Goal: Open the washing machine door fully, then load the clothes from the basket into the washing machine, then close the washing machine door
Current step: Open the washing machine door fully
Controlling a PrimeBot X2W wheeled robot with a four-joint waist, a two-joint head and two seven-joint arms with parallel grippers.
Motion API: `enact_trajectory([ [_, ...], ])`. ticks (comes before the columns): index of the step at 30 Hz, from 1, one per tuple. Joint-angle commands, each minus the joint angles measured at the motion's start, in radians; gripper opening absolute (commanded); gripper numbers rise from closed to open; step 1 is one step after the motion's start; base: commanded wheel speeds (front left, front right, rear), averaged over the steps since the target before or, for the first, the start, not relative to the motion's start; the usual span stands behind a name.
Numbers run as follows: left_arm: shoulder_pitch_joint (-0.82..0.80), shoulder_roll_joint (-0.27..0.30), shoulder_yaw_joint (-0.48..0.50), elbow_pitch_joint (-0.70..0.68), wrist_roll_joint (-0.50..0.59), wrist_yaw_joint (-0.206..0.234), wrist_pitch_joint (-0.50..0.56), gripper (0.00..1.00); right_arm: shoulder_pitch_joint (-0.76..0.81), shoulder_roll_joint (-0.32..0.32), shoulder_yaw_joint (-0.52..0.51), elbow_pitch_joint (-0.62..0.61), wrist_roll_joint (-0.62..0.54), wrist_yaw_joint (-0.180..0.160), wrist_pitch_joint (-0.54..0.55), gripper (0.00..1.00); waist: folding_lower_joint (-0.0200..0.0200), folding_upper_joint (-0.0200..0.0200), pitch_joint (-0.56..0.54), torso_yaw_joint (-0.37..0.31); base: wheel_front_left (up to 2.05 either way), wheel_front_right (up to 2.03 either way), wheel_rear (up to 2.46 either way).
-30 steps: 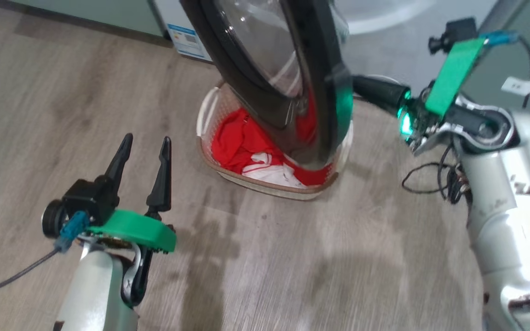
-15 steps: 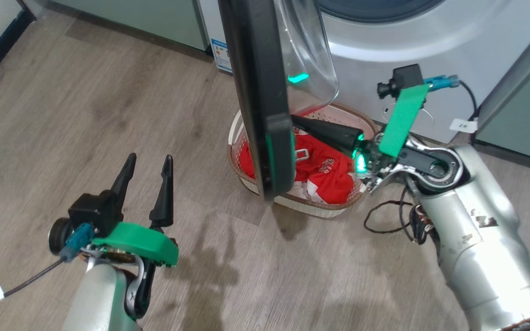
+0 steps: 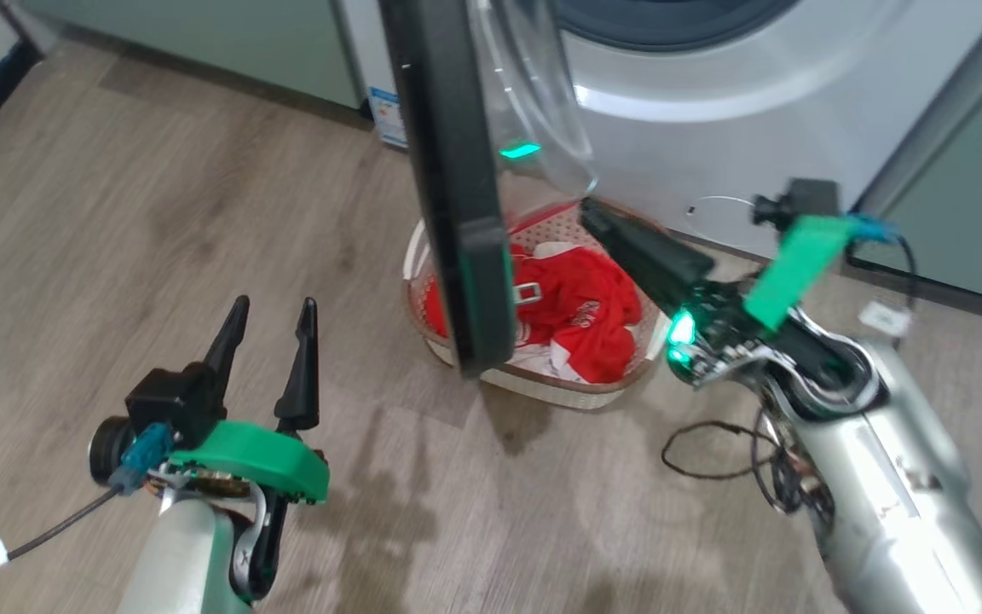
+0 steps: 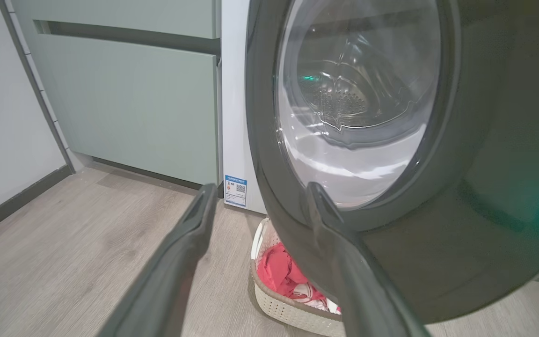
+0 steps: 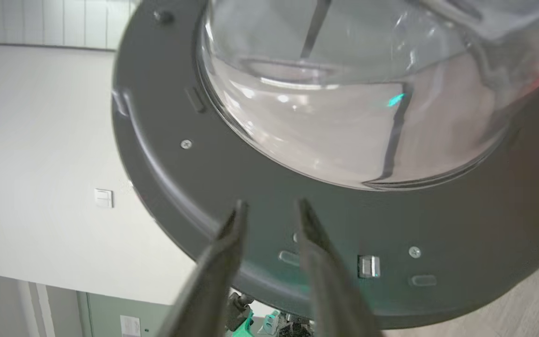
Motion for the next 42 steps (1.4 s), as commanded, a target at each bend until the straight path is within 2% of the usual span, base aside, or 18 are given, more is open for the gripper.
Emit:
enact_trajectory([
  [1,-0.02,0.022,0.033,-0.039,-0.009,0.007,-0.001,1.0,0.016,0.014,-0.006,-0.063,0.007,0.001,-0.023,1.0,0.0001,-0.0001,-0.004,-0.017,0.0,0.0,0.0],
  [9,-0.009,0.038,0.044,-0.045,-0.017,0.021,0.008,1.0,0.255,0.005,-0.084,-0.263,-0.035,0.001,-0.159,1.0,0.0001,-0.0001,-0.023,-0.067,0.0,0.0,0.0],
  [12,-0.006,0.044,0.047,-0.046,-0.019,0.022,0.009,1.0,0.31,0.004,-0.096,-0.303,-0.064,0.001,-0.2,1.0,0.0001,-0.0001,-0.026,-0.075,0.0,0.0,0.0],
  [16,0.001,0.052,0.048,-0.051,-0.019,0.027,0.013,1.0,0.385,0.005,-0.107,-0.372,-0.138,0.001,-0.287,1.0,0.0001,-0.0001,-0.034,-0.086,0.0,0.0,0.0],
  [19,0.009,0.057,0.049,-0.058,-0.018,0.034,0.017,1.0,0.401,0.003,-0.108,-0.408,-0.238,0.001,-0.38,1.0,0.0001,-0.0001,-0.039,-0.091,0.0,0.0,0.0],
  [23,0.014,0.067,0.05,-0.064,-0.017,0.039,0.02,1.0,0.371,-0.015,-0.108,-0.403,-0.448,0.001,-0.543,1.0,0.0001,-0.0001,-0.048,-0.093,0.0,0.0,0.0],
  [27,0.018,0.075,0.049,-0.066,-0.016,0.042,0.021,1.0,0.315,-0.046,-0.099,-0.342,-0.738,0.001,-0.695,1.0,0.0001,-0.0001,-0.062,-0.089,0.0,0.0,0.0],
  [30,0.023,0.079,0.046,-0.071,-0.014,0.046,0.023,1.0,0.275,-0.067,-0.087,-0.288,-0.982,0.001,-0.767,1.0,0.0001,-0.0001,-0.071,-0.085,0.0,0.0,0.0],
  [33,0.025,0.082,0.043,-0.077,-0.013,0.049,0.026,1.0,0.253,-0.052,-0.084,-0.235,-1.164,0.001,-0.798,1.0,0.0001,-0.0001,-0.074,-0.08,0.0,0.0,0.0],
  [38,0.026,0.087,0.036,-0.083,-0.01,0.054,0.029,1.0,0.242,-0.02,-0.084,-0.157,-1.367,0.001,-0.821,1.0,0.0001,-0.0001,-0.074,-0.075,0.0,0.0,0.0],
  [42,0.029,0.091,0.035,-0.082,-0.011,0.056,0.027,1.0,0.243,0.0,-0.098,-0.102,-1.437,0.001,-0.828,1.0,0.0001,-0.0001,-0.075,-0.074,0.0,0.0,0.0],
])
